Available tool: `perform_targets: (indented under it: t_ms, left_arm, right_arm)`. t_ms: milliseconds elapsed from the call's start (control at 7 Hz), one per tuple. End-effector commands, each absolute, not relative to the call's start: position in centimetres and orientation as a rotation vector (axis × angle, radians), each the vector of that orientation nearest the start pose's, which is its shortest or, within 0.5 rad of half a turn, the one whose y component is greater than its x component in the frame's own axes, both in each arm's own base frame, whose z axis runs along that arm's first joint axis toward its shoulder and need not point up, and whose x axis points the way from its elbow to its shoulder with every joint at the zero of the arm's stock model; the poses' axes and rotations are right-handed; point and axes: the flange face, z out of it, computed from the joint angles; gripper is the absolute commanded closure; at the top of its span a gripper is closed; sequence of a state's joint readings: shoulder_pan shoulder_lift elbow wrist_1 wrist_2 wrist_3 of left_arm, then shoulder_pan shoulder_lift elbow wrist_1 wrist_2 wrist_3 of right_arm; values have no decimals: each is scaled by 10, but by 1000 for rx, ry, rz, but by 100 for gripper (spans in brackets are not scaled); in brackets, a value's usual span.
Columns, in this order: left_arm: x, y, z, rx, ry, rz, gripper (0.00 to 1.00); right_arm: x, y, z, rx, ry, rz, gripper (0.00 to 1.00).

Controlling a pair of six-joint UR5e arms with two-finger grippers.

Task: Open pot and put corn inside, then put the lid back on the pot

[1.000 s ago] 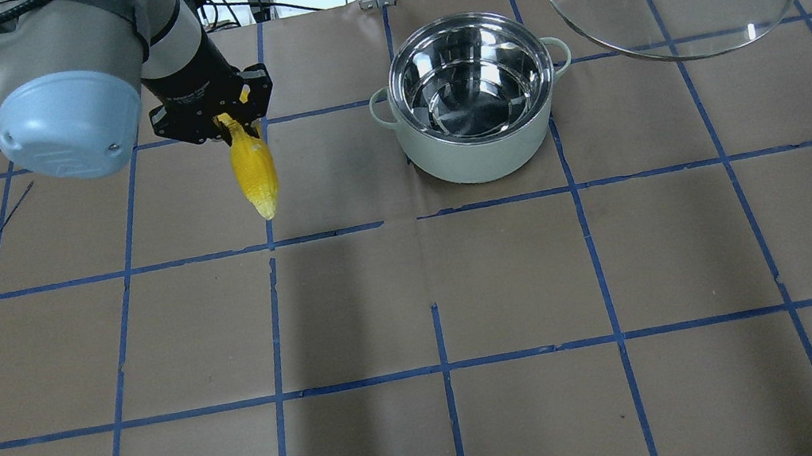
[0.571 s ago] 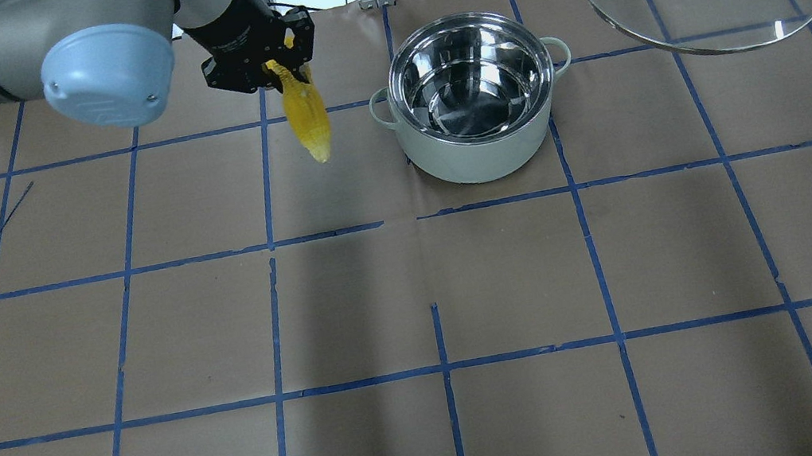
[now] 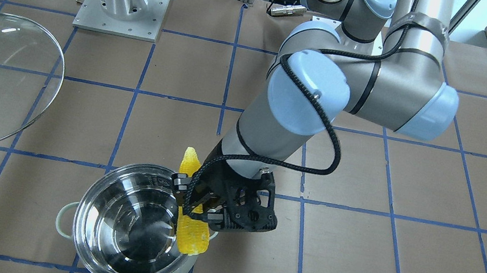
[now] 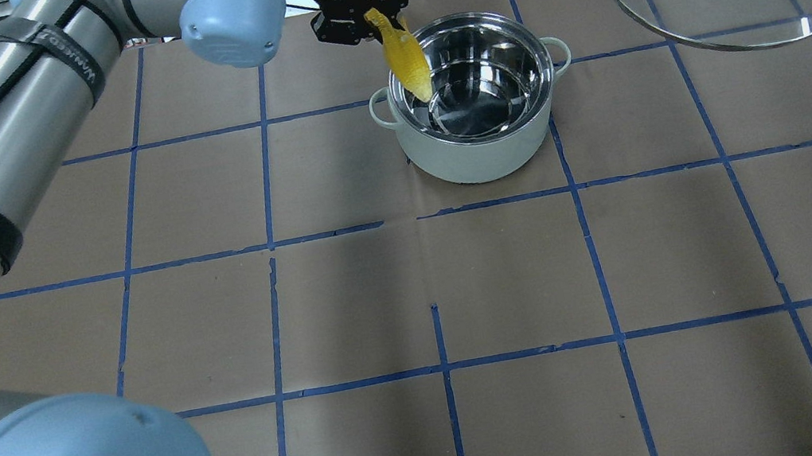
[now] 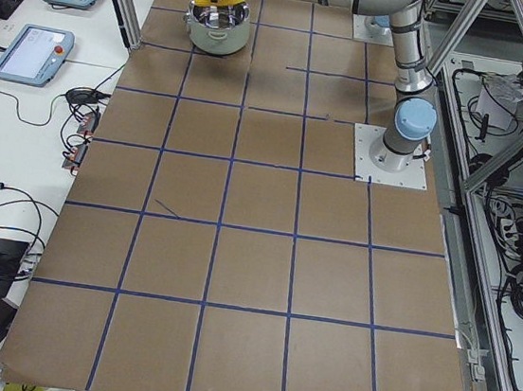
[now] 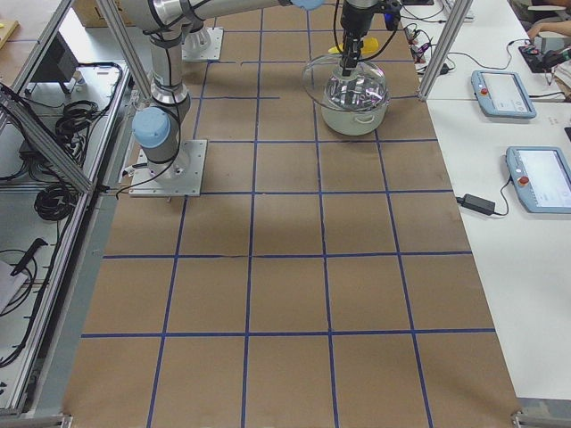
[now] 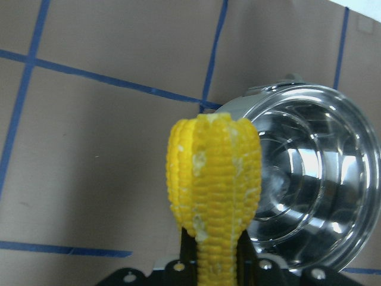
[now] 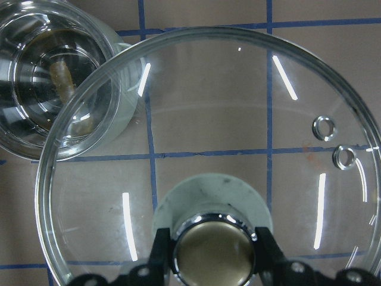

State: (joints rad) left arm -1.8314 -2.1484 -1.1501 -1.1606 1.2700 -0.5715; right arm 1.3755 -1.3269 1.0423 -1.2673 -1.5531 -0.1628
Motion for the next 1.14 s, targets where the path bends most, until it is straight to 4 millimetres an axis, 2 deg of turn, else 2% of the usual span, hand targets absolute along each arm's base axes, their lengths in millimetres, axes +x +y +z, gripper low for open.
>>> perform_targets:
  t_ms: [0,143,286,429,571,857,1000]
  left_arm:
    - [-369,-679,365,-490,3483,-128,81]
    - [-369,-679,363,-497,3482,-122,78]
    - [-369,-679,360,-511,3478,-112,66]
    - [-371,-683,349,-489,3480,-98,1]
    - [-372,-685,344,-490,3478,-91,0]
    - [-368,-685,352,-488,3479,-111,0]
    - [-356,-687,358,-431,3479,-143,0]
  right_arm:
    - [21,-592,583,48,3119,25,82]
    - [21,-592,583,51,3119,26,82]
    - [22,-591,584,48,3118,23,82]
    - [22,-591,585,46,3119,20,82]
    - [23,-591,585,46,3117,20,82]
    - [23,-591,586,43,3116,17,82]
    - [25,-592,586,43,3110,13,82]
